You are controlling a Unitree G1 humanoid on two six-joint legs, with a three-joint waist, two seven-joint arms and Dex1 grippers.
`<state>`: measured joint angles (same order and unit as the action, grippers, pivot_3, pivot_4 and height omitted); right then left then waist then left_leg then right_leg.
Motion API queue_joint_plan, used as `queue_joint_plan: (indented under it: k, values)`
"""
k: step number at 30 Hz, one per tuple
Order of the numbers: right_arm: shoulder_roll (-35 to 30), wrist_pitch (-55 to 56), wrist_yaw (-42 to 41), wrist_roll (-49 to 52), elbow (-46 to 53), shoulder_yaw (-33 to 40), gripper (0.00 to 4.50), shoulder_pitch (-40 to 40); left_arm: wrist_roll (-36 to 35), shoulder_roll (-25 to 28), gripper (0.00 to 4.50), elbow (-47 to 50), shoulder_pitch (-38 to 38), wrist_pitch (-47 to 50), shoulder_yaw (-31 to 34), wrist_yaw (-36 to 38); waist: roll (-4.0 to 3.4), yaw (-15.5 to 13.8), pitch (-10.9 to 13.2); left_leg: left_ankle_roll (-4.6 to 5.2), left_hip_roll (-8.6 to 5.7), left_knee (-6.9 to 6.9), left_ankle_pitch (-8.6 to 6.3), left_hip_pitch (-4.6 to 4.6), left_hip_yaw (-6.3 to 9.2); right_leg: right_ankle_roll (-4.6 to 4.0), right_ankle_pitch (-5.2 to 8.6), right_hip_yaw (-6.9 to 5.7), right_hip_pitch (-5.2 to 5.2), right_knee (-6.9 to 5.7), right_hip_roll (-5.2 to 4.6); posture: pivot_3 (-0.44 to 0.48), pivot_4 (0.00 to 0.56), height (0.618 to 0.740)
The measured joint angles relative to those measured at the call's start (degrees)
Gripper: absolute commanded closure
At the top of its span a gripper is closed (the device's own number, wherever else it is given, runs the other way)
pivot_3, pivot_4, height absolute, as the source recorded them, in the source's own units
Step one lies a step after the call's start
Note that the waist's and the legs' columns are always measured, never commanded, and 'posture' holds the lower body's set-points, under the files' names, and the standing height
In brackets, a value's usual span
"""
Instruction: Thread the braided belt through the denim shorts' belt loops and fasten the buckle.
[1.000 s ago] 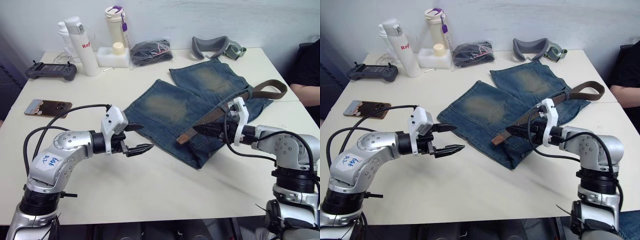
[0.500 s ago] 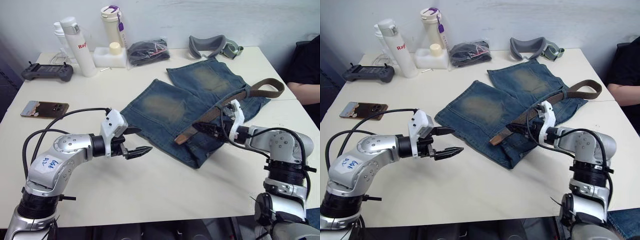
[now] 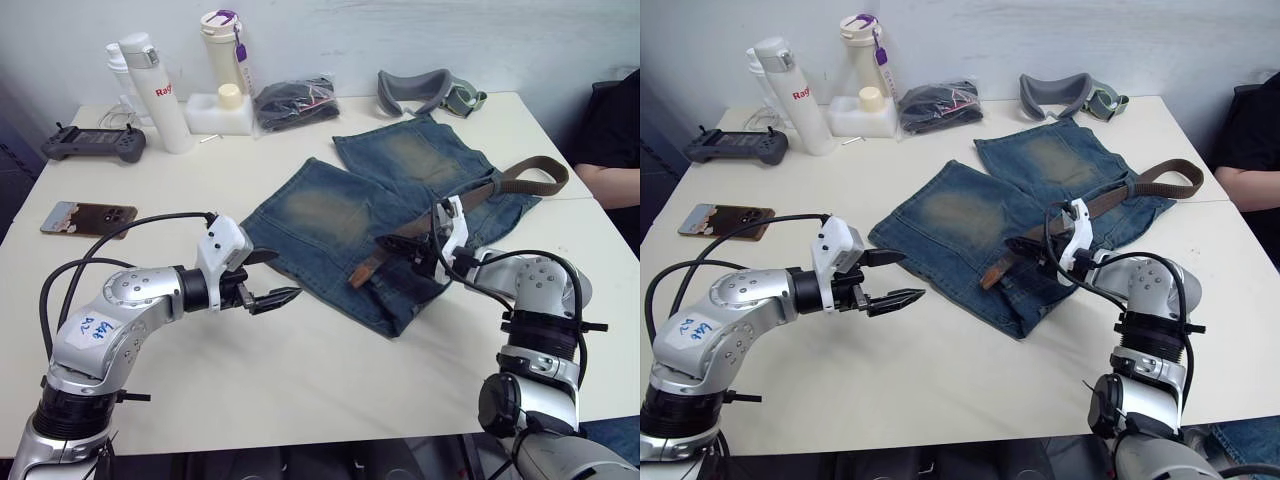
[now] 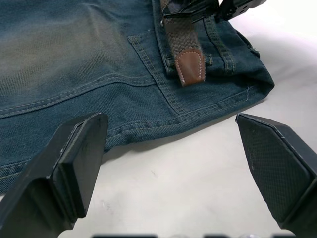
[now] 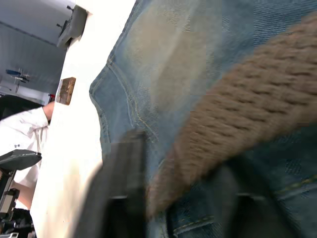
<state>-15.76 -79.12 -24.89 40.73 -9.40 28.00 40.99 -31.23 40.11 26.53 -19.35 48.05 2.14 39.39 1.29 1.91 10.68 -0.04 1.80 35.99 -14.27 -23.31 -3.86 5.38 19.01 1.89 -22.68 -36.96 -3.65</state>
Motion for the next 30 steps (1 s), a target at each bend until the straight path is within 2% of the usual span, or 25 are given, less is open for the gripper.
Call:
queue_joint_plan:
  k: [1,6,14,25,30]
  values:
    - [-0.49,0.53,-0.44,0.45,0.01,0.37,4.47,-0.01,0.00,0.11,0.00,0.00,0.00,-0.01,0.00,0.02,0.00,-0.04,0.00,0.00,0.00,0.00,0.00,0.00,0.00,0.00,0.00,0.00,0.00,0.00,0.00,0.000,0.150,0.735]
    - [-4.79,4.52,-2.84,1.87,0.04,1.58,4.47,-0.01,0.08,0.55,0.00,-0.13,-0.01,-0.25,-0.03,0.28,0.00,-0.09,0.00,0.00,-0.01,0.02,0.00,0.00,-0.01,0.00,0.00,0.00,0.02,0.04,-0.02,0.000,0.150,0.735]
    - [-5.54,6.83,-4.22,2.94,0.03,0.65,4.47,-1.58,0.29,0.54,0.00,-0.37,-0.54,-0.75,-0.99,0.71,0.00,-0.01,0.00,0.00,0.01,-0.03,0.00,0.00,-0.01,0.00,0.00,0.02,0.01,0.07,0.00,0.000,0.150,0.735]
    - [1.88,5.40,-0.16,5.42,0.79,-1.07,4.47,-6.63,1.14,0.61,0.00,-0.49,-0.53,-1.26,-1.20,1.49,-0.01,0.07,0.01,-0.02,0.03,-0.07,-0.01,0.00,0.00,-0.02,0.01,0.02,-0.01,0.07,-0.01,0.000,0.150,0.735]
    - [2.36,7.41,0.34,4.98,3.45,-4.53,4.47,-8.60,1.78,0.38,0.00,-0.62,-0.67,-1.38,-2.67,1.60,-0.01,0.15,0.01,-0.04,0.03,-0.07,-0.02,0.02,0.01,-0.02,0.01,0.02,0.01,0.09,-0.02,0.000,0.150,0.735]
